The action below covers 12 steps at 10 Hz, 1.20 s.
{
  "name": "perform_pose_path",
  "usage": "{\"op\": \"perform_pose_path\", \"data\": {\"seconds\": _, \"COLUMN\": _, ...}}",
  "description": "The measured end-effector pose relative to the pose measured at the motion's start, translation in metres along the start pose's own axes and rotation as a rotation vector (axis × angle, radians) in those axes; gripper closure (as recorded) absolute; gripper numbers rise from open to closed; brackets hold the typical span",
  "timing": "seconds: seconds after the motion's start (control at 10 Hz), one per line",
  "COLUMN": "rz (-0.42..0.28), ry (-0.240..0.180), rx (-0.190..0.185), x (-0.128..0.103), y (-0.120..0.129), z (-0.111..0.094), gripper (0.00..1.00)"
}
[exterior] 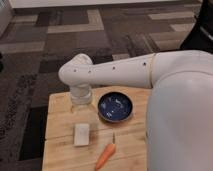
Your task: Pick up the ceramic bowl
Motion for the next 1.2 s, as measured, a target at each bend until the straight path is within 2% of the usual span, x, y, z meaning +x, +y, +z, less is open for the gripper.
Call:
{"op": "perform_pose_path", "data": {"seconds": 0.5, "rz": 0.0, "ry": 0.0, "rx": 0.0, "x": 0.0, "y": 0.0, "z": 0.0, "gripper": 0.35}}
{"op": "perform_pose_path", "data": {"seconds": 0.9, "rz": -0.002, "ry": -0.017, "rx": 0.01, "x": -0.009, "y": -0.016, "z": 0.004, "gripper": 0.35}}
{"op": "perform_pose_path", "data": {"seconds": 1.2, "rz": -0.033, "ry": -0.037, "rx": -0.013, "x": -0.022, "y": -0.028, "z": 0.009, "gripper": 0.35}}
